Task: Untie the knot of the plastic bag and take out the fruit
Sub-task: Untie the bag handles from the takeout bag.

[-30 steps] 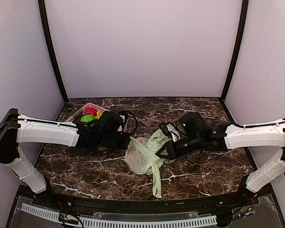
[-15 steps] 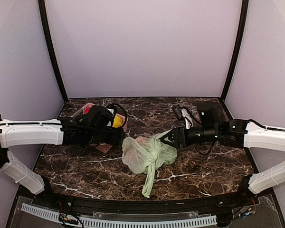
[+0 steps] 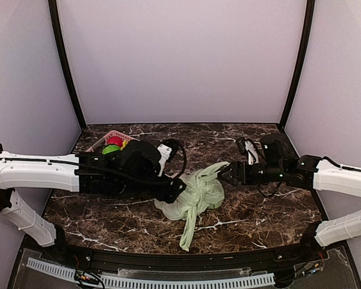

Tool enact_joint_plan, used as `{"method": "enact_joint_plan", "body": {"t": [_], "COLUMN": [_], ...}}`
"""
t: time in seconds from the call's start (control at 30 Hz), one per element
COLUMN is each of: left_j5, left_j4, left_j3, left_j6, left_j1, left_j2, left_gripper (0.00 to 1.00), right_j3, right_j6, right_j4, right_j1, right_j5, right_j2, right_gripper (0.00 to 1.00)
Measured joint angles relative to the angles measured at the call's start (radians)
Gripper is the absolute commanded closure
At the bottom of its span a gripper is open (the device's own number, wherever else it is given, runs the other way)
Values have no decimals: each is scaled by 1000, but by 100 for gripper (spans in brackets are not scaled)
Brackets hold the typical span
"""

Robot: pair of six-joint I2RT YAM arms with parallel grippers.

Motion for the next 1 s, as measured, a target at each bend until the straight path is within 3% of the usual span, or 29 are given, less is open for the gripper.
{"method": "enact_joint_plan", "body": {"t": [0.27,0.7,0.9,1.0], "left_j5": [-63,-149,-203,-217], "left_j4": [-81,-201,-278,-302], "left_j3": [165,235,253,264], "left_j6": [19,0,-72,-123], "left_j1": [-105,-108,-108,-108], "left_j2": [220,290,320,330], "left_gripper": [6,1,1,12], "right_j3": [-15,-30,-30,-30], "right_j6": [34,46,43,40], "right_j4": [6,13,23,25], "right_j1": [-1,-1,-1,-1], "right_j5": [1,4,2,-1], "right_j2": [0,-2,8,7], "right_gripper": [18,15,19,20]}}
